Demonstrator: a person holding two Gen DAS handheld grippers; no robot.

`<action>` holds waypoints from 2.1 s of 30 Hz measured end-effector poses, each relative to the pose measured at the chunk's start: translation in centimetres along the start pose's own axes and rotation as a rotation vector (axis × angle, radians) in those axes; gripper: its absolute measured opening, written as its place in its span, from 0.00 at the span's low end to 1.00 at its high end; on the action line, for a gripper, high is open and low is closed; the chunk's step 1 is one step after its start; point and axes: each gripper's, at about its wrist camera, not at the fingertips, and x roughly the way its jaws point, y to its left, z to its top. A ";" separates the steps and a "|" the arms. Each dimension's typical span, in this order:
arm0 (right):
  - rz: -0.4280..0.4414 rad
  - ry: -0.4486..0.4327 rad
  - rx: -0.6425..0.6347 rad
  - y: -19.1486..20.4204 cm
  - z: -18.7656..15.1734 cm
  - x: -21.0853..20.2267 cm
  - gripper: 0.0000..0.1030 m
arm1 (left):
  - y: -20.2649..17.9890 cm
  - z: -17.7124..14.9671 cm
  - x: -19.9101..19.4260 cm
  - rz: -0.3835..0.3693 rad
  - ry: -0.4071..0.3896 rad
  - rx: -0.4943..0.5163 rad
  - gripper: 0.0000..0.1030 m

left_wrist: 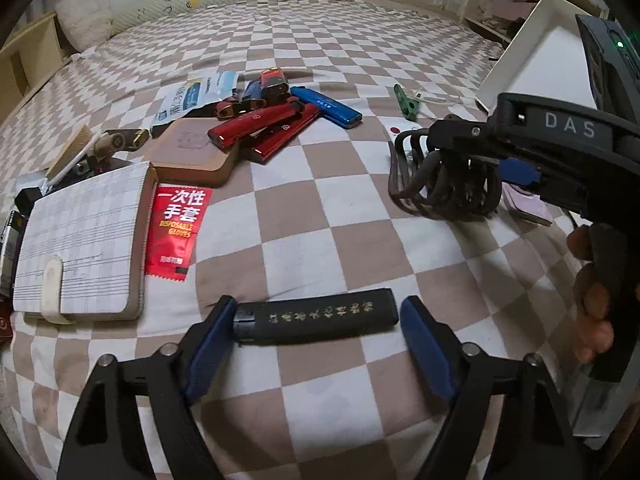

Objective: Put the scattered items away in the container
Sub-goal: 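Close left gripper on the black cylinder and lift it, then carry the black cylinder and black claw clip in both grippers toward the white box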

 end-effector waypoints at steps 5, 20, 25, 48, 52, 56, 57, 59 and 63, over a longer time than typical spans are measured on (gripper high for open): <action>-0.009 -0.003 -0.030 0.5 -0.1 0.0 0.54 | -0.1 -0.2 -0.3 0.006 -0.014 0.020 0.77; -0.034 -0.016 -0.085 2.7 -3.0 -1.4 0.51 | 1.3 -1.5 -2.0 -0.044 -0.026 0.014 0.76; -0.037 -0.023 -0.107 4.0 -4.8 -2.2 0.45 | 2.2 -2.2 -2.8 -0.050 -0.030 0.006 0.76; 0.089 -0.062 -0.008 7.2 -10.3 -6.1 0.42 | 7.7 -3.5 -8.7 -0.064 -0.123 -0.084 0.76; 0.119 -0.078 0.006 8.2 -10.3 -7.1 0.21 | 9.1 -3.1 -11.1 -0.053 -0.180 -0.093 0.76; 0.121 -0.098 -0.014 9.6 -10.0 -7.7 0.21 | 10.8 -2.7 -13.2 -0.041 -0.228 -0.112 0.76; 0.127 -0.098 -0.017 10.0 -10.0 -7.8 0.20 | 11.2 -2.7 -13.5 -0.040 -0.234 -0.116 0.76; 0.133 -0.098 -0.031 10.7 -10.0 -7.9 0.17 | 12.1 -2.8 -14.5 -0.035 -0.252 -0.129 0.76; 0.142 -0.092 -0.051 11.8 -10.1 -7.7 0.07 | 13.5 -3.2 -15.9 -0.027 -0.273 -0.150 0.77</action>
